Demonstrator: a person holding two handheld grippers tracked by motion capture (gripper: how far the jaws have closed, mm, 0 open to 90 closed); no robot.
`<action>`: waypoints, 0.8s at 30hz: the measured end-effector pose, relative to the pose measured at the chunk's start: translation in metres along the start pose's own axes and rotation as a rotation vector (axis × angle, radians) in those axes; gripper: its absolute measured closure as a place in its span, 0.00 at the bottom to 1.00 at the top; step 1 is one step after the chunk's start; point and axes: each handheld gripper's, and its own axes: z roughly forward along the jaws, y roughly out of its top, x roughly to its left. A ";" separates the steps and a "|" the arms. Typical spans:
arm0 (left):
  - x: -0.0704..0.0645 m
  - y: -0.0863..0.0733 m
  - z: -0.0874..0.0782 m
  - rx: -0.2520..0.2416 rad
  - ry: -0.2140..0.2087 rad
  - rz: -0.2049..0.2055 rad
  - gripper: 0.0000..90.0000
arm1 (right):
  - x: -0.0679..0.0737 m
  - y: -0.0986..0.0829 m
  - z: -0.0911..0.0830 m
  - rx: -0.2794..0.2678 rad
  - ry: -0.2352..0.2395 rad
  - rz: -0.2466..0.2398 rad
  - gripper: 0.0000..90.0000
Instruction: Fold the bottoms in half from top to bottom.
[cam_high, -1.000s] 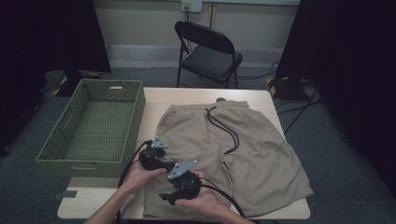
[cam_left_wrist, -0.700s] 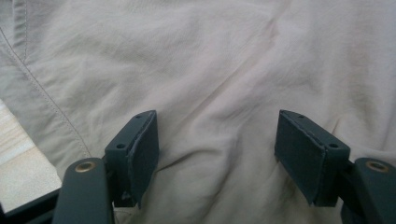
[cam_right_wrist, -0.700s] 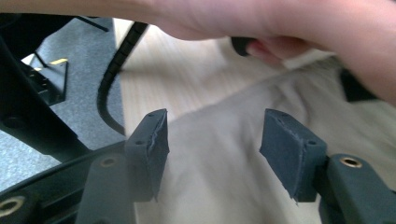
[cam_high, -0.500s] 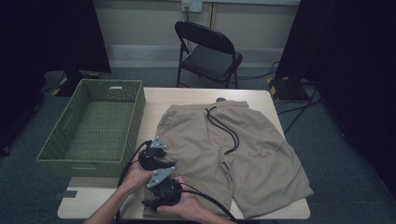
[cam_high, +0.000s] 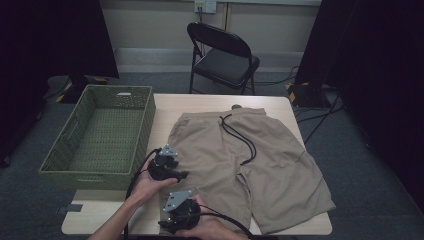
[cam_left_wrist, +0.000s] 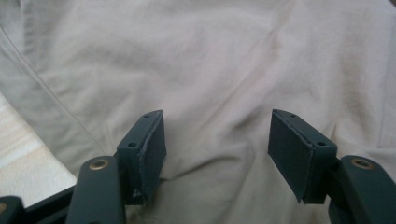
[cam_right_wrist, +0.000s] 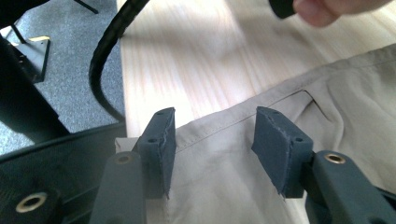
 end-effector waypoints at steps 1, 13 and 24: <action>0.000 0.001 0.000 0.001 0.001 -0.001 0.40 | 0.000 -0.002 -0.002 -0.002 -0.003 -0.008 0.54; -0.001 -0.001 0.005 0.029 0.052 0.024 0.44 | 0.000 -0.006 -0.015 0.032 0.045 0.058 0.46; -0.001 -0.001 0.005 0.026 0.038 0.016 0.44 | -0.008 0.000 -0.002 -0.018 -0.040 0.087 0.33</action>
